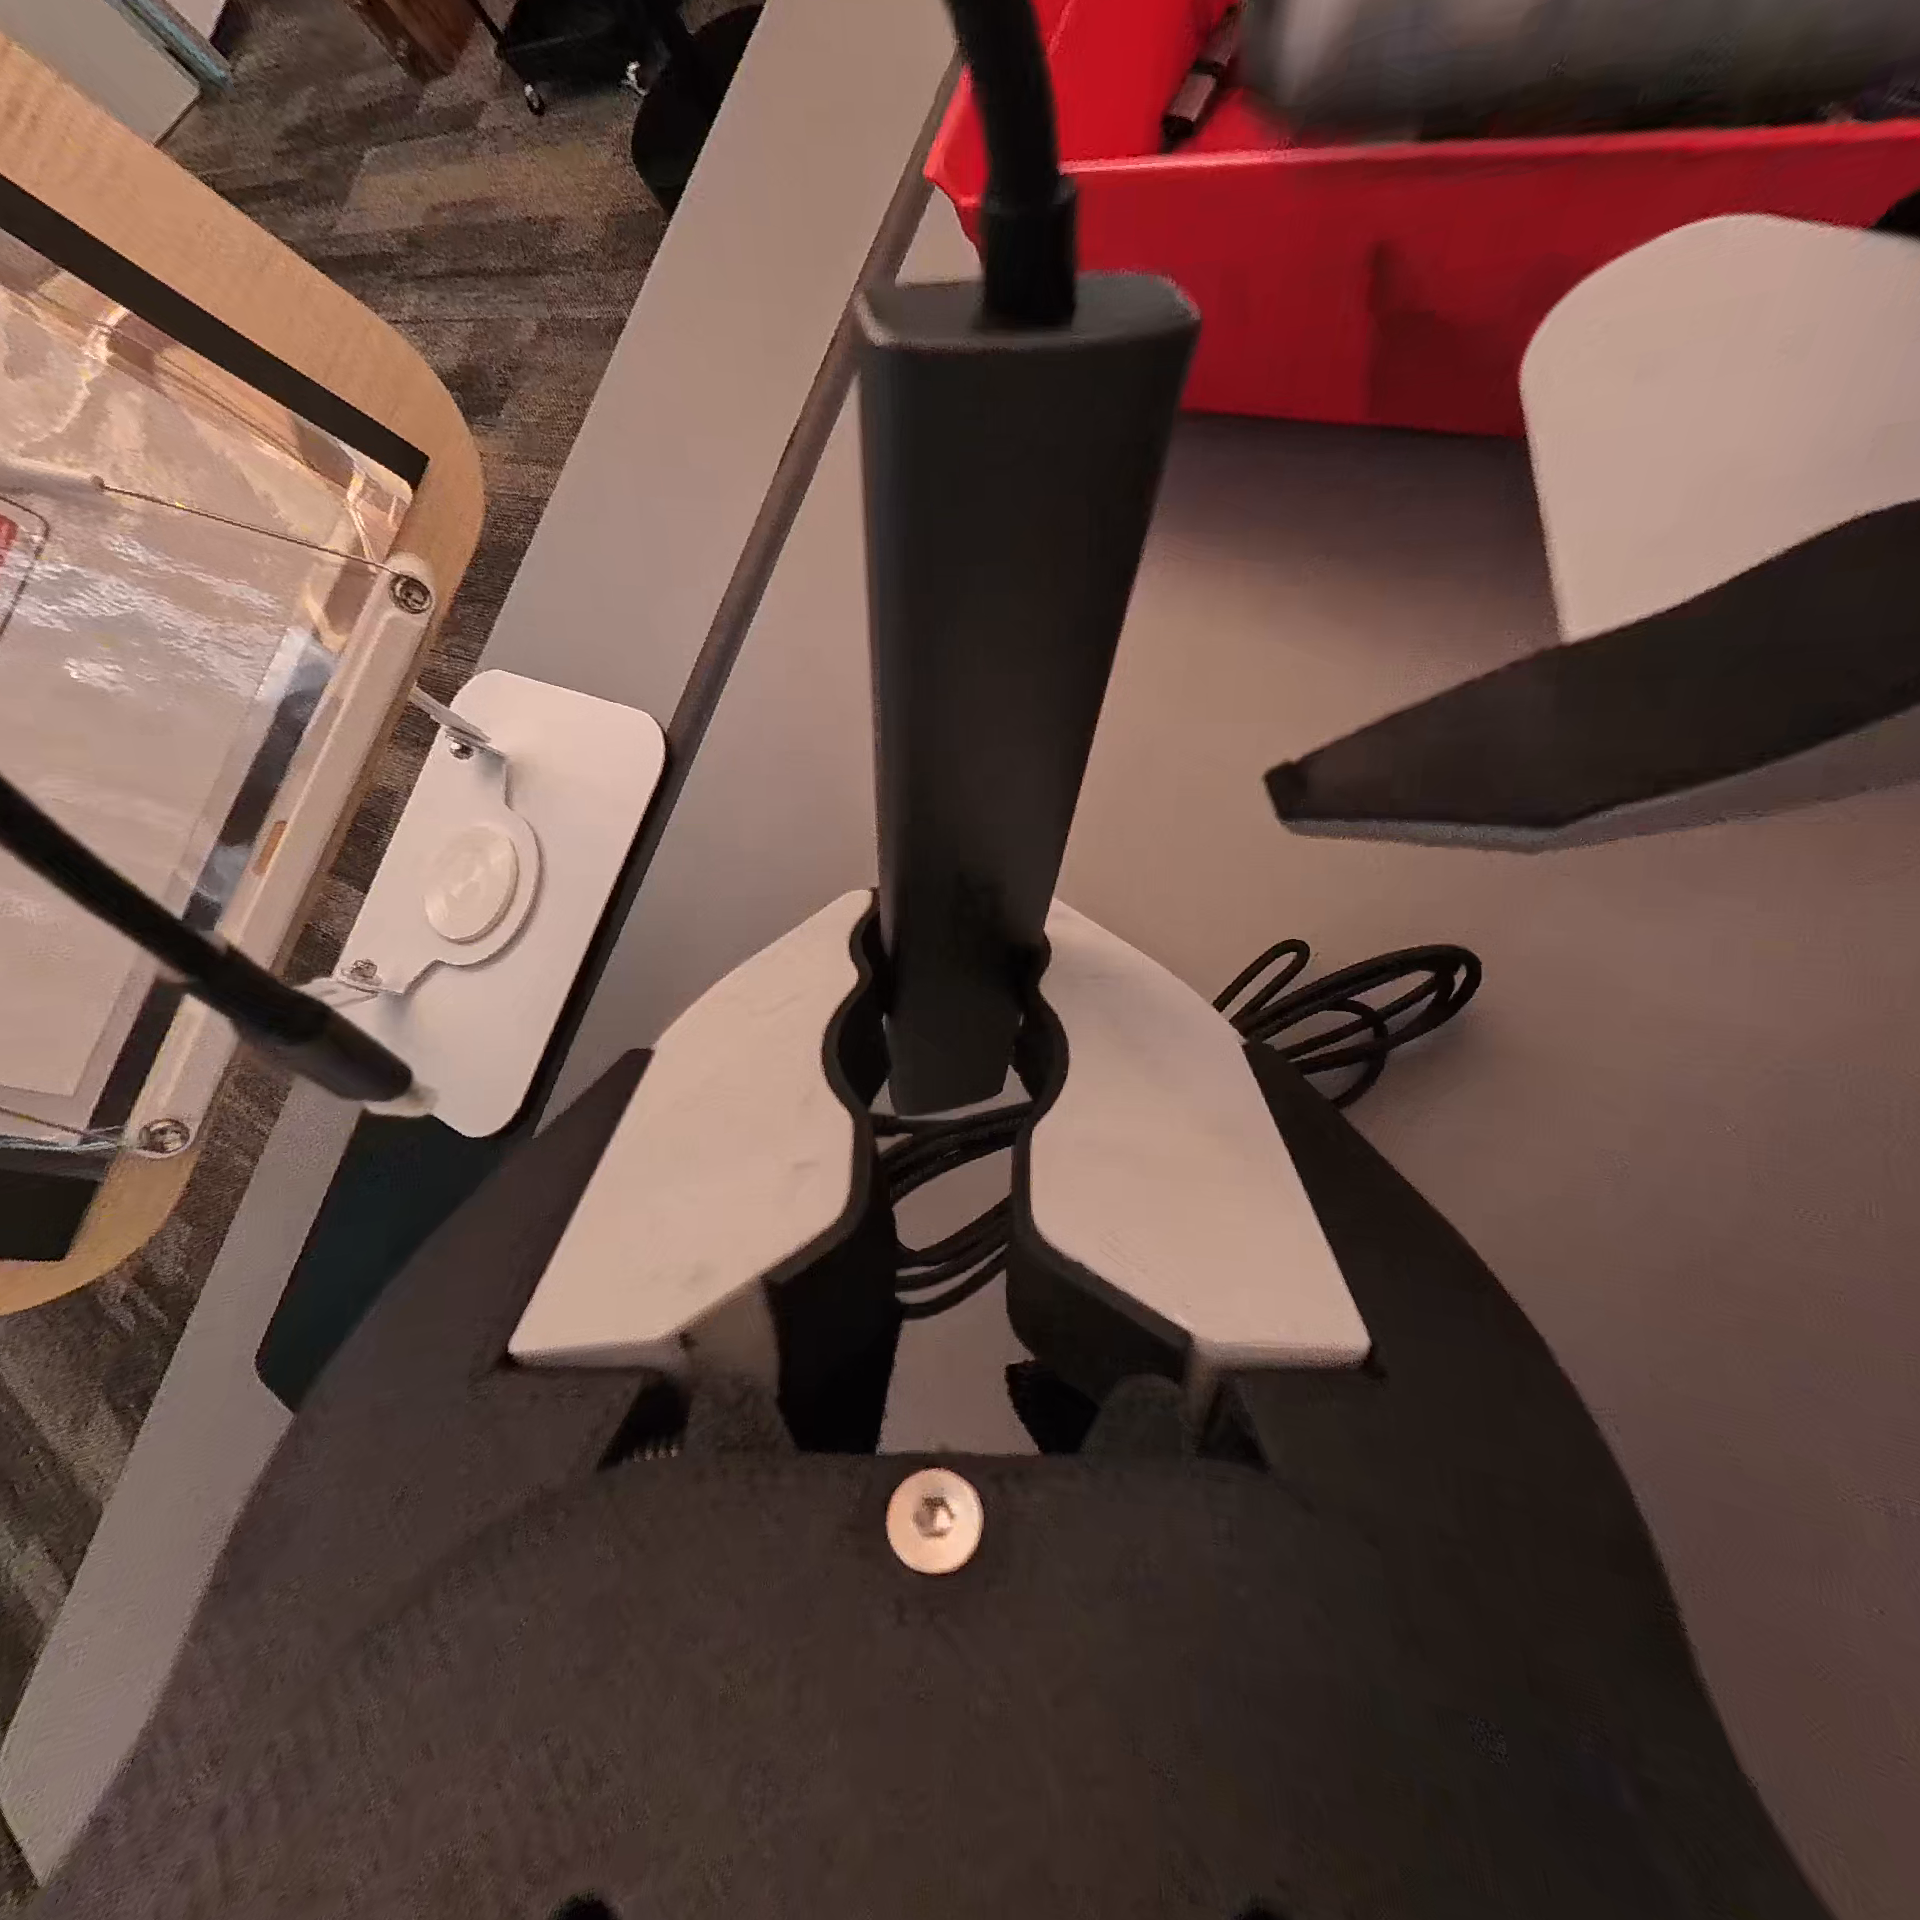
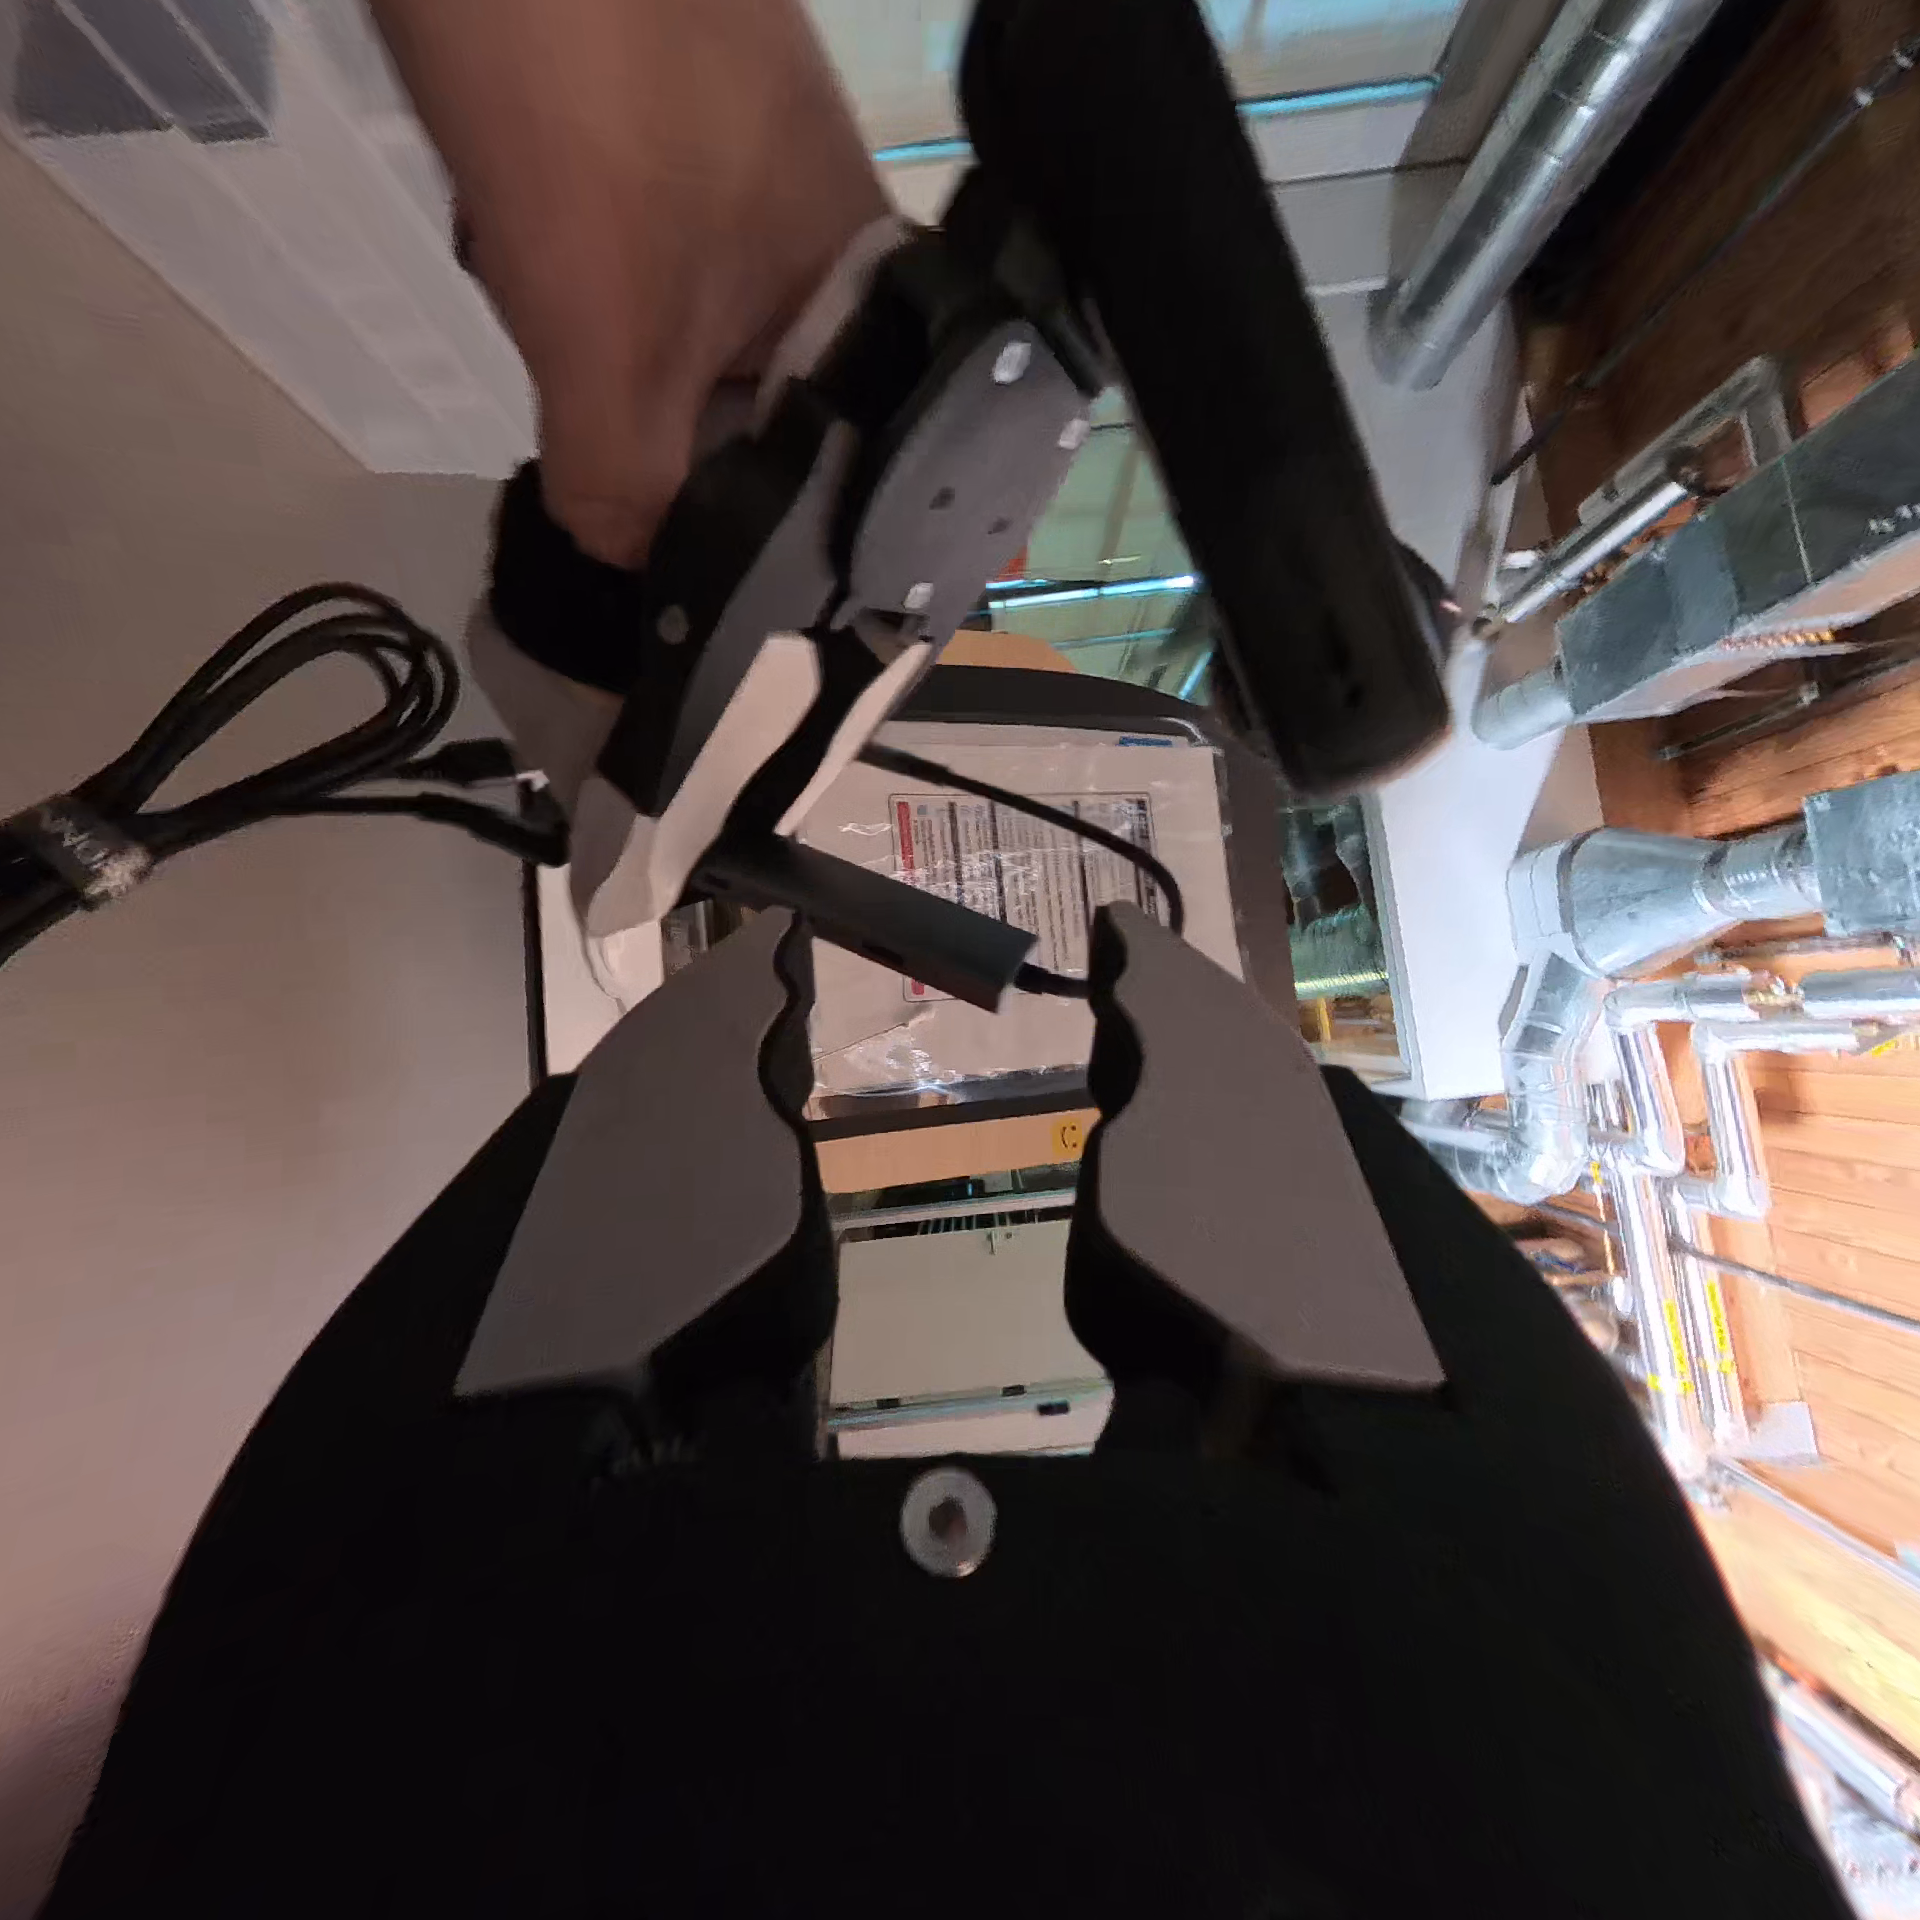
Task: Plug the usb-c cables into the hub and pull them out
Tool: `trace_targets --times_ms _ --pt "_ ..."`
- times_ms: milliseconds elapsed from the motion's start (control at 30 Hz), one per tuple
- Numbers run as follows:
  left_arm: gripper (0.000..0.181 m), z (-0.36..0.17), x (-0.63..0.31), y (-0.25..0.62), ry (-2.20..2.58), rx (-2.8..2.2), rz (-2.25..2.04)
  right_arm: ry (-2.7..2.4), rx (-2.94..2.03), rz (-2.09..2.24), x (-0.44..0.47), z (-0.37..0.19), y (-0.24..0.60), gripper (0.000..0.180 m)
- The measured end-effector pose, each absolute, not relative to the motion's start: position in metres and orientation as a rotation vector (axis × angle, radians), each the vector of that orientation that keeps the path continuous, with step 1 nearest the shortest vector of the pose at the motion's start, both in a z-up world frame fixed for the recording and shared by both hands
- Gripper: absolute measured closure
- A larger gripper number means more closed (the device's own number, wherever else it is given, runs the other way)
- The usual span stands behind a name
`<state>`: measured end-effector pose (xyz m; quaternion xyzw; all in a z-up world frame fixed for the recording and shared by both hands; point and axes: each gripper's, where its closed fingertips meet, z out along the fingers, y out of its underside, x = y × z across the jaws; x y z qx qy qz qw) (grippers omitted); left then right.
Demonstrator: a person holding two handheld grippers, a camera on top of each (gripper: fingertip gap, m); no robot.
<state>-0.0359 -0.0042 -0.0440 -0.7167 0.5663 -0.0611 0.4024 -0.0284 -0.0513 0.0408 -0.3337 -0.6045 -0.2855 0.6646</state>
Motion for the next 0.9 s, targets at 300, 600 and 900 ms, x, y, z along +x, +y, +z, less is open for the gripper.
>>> trace_targets --times_ms 300,600,900 --pt "0.159 -0.059 -0.03 -0.022 1.603 -1.787 -0.145 -1.513 -0.793 -0.828 -0.021 -0.005 -0.019 0.141" --pt "0.159 -0.062 -0.026 -0.029 1.65 -1.773 -0.26 -1.548 -0.774 -0.778 -0.019 -0.021 -0.015 0.158" --pt "0.148 0.033 -0.054 -0.019 1.259 -1.401 -0.348 -1.481 -0.873 -0.705 0.004 -0.005 -0.014 0.169"
